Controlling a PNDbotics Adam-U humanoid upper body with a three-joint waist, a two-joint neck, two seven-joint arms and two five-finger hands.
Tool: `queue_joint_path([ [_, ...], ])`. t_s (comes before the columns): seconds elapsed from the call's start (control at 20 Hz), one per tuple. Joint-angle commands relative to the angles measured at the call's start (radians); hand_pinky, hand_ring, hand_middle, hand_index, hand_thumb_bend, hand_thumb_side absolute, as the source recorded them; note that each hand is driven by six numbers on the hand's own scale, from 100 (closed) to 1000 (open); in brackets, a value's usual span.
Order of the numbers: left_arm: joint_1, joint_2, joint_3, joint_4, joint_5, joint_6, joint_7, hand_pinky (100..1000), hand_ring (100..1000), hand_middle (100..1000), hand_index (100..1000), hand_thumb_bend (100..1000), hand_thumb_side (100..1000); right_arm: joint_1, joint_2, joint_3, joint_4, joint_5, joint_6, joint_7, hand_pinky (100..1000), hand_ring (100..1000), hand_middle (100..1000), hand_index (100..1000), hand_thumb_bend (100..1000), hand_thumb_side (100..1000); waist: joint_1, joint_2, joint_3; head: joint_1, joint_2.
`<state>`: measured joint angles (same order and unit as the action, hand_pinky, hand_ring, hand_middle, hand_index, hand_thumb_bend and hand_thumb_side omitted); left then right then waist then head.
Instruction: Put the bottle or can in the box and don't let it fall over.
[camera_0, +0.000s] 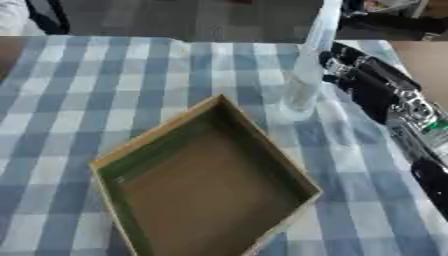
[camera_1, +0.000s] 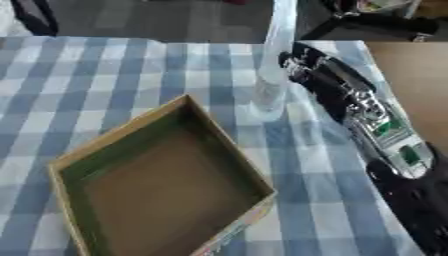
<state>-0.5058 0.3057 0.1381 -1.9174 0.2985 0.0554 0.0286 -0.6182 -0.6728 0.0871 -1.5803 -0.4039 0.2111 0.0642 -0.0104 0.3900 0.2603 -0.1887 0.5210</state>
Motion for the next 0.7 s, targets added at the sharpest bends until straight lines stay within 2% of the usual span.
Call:
queue_joint_path([
  [0.05,-0.016,0.011,0.001,-0.023,-0.001,0.0,-0.007,997,1000,1000,680,100,565,-0.021,-0.028,-0.008,-0.012,-0.012,-0.005,0.015,1000,1000,1000,1000,100,536,0.002,-0.016,0.003,-0.006,-0.019],
  [0.7,-0.029,0.002,-0.004,-0.025,-0.002,0.004,-0.023,999,1000,1000,679,100,565,-0.036,-0.045,-0.016,-0.016,-0.021,-0.009,0.009,1000,1000,1000,1000,100,533,-0.001,0.006,0.024,-0.022,-0.037],
])
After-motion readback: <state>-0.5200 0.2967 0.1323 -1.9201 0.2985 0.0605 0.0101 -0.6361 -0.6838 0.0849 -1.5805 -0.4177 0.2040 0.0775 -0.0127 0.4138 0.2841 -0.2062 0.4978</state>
